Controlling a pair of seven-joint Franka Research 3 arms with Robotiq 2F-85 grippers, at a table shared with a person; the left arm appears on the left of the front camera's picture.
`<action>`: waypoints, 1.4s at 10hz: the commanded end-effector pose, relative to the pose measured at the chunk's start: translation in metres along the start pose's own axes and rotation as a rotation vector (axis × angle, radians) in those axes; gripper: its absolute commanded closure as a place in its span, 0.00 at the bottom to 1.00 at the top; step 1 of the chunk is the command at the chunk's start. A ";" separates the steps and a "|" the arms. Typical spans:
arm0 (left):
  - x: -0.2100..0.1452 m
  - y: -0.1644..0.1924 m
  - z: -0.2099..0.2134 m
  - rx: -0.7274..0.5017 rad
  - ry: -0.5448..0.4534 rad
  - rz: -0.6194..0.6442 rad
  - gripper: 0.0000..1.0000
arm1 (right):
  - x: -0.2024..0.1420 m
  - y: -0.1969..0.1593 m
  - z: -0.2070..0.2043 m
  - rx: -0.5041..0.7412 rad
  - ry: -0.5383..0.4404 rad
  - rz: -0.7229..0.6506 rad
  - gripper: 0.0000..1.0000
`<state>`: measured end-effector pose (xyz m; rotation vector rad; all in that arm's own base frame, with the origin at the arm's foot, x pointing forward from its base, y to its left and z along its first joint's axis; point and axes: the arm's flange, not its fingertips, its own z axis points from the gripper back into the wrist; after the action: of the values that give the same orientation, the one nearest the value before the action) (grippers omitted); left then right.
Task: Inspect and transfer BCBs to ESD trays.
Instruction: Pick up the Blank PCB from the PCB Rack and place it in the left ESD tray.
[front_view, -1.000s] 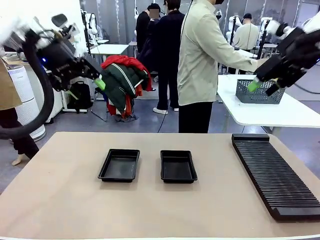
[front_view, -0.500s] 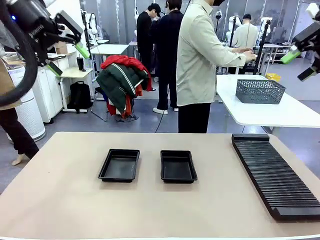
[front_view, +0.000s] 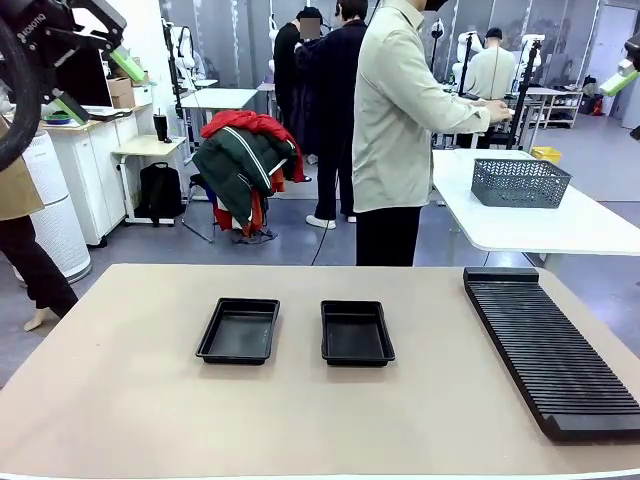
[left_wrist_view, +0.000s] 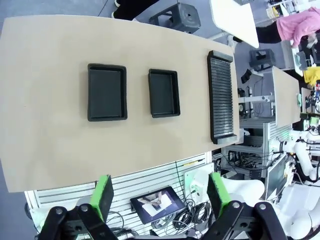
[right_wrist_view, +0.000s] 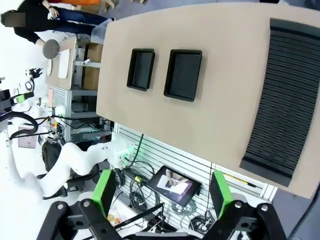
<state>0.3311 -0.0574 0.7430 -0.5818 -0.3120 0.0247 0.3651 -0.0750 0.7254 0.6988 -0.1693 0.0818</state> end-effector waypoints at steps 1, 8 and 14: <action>0.001 0.007 0.012 -0.022 -0.014 0.029 0.00 | 0.006 0.002 0.013 0.021 0.007 -0.018 0.00; -0.002 0.004 0.032 0.001 -0.047 0.043 0.00 | 0.006 -0.010 0.034 -0.010 -0.026 -0.001 0.00; -0.009 -0.005 0.044 0.065 -0.079 0.026 0.00 | -0.005 0.001 0.065 -0.098 -0.077 0.001 0.00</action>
<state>0.3125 -0.0399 0.7765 -0.5554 -0.3953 0.0631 0.3566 -0.1131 0.7741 0.6274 -0.2654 0.0429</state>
